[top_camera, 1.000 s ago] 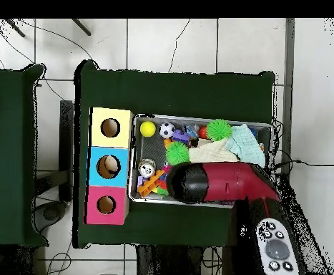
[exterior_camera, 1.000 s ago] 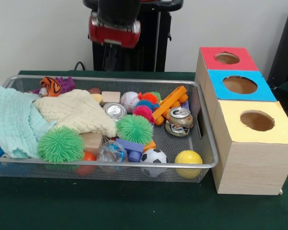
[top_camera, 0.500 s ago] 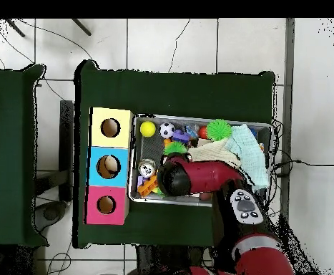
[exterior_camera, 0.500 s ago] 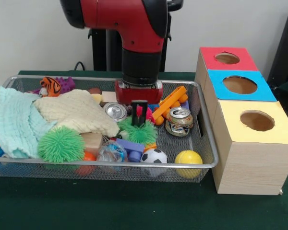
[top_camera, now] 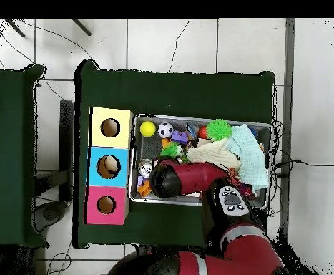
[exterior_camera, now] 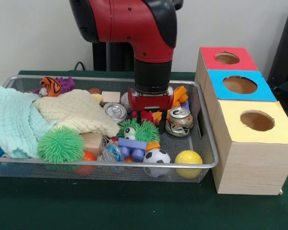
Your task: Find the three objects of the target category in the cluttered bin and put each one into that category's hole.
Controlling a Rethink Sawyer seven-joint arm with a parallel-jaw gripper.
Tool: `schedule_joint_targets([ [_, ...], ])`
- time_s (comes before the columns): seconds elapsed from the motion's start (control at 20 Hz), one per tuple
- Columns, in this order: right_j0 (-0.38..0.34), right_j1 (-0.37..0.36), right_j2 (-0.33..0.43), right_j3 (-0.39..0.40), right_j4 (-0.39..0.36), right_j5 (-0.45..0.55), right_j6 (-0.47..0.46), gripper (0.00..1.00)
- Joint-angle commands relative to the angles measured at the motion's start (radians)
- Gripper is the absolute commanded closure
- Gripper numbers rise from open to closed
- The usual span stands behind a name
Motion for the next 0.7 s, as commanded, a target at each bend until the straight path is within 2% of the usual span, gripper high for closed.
schedule_joint_targets([
  [0.05,0.024,0.067,-0.013,-0.056,0.031,0.039,0.128,0.0],
  [0.45,0.032,0.065,-0.038,-0.068,0.033,0.038,0.131,0.0],
  [0.7,0.097,0.08,-0.135,-0.132,0.027,0.052,0.149,0.0],
])
